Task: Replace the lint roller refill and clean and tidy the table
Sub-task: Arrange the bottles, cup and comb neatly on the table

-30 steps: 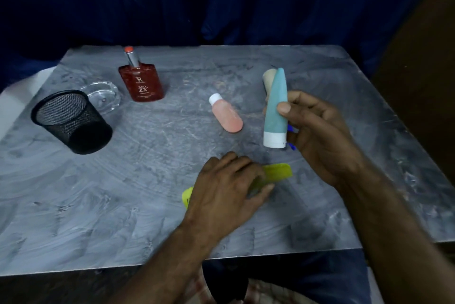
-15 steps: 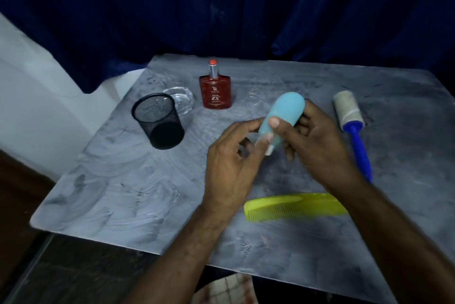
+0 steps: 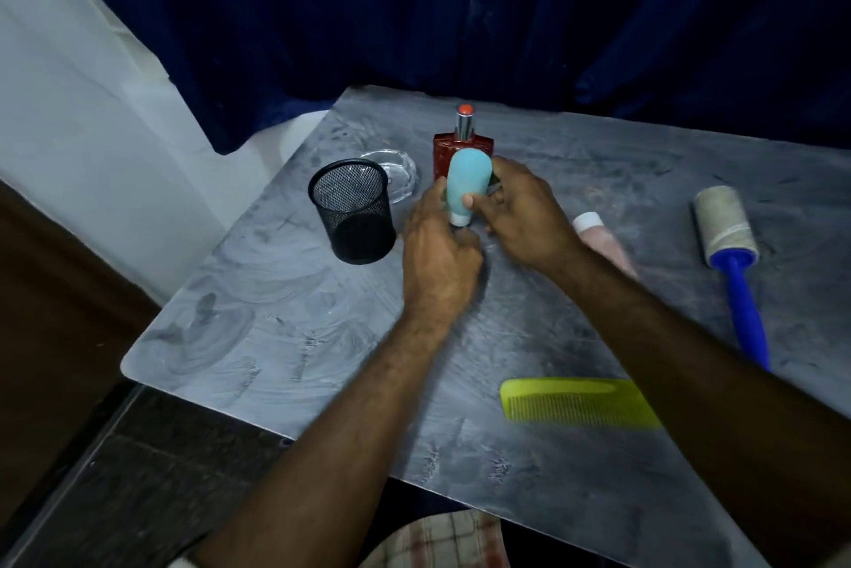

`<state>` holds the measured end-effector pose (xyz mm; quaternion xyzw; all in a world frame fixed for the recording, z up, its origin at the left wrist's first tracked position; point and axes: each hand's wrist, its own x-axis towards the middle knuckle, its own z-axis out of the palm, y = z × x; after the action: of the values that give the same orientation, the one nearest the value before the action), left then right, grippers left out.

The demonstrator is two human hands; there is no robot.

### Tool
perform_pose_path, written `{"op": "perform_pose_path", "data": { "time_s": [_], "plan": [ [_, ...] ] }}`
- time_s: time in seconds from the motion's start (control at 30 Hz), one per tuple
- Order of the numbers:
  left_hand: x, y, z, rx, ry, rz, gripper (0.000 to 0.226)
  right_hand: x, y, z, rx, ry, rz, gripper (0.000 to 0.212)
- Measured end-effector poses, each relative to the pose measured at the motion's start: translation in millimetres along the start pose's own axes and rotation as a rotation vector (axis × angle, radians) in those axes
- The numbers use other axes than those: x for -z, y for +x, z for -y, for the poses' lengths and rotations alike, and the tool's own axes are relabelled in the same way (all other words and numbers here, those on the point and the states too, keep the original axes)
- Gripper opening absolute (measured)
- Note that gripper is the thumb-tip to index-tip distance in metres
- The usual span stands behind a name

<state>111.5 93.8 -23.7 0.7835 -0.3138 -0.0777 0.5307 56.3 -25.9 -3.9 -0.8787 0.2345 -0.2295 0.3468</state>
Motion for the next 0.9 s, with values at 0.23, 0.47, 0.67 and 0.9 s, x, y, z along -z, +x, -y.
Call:
{"op": "perform_pose_path", "data": {
  "time_s": [0.23, 0.47, 0.67, 0.9],
  "plan": [
    [4, -1, 3, -0.026, 0.065, 0.09, 0.083, -10, 8, -3, -0.002, -0.119, 0.047, 0.035],
    [10, -14, 7, -0.053, 0.058, 0.08, 0.088, -11, 2, 5, 0.044, -0.204, 0.07, 0.04],
    [12, -12, 10, -0.018, 0.048, 0.058, 0.09, -12, 3, 11, 0.031, -0.222, 0.139, 0.042],
    [11, -12, 11, 0.003, 0.023, 0.083, 0.094, -13, 5, 11, 0.002, -0.221, 0.157, 0.045]
  ]
}}
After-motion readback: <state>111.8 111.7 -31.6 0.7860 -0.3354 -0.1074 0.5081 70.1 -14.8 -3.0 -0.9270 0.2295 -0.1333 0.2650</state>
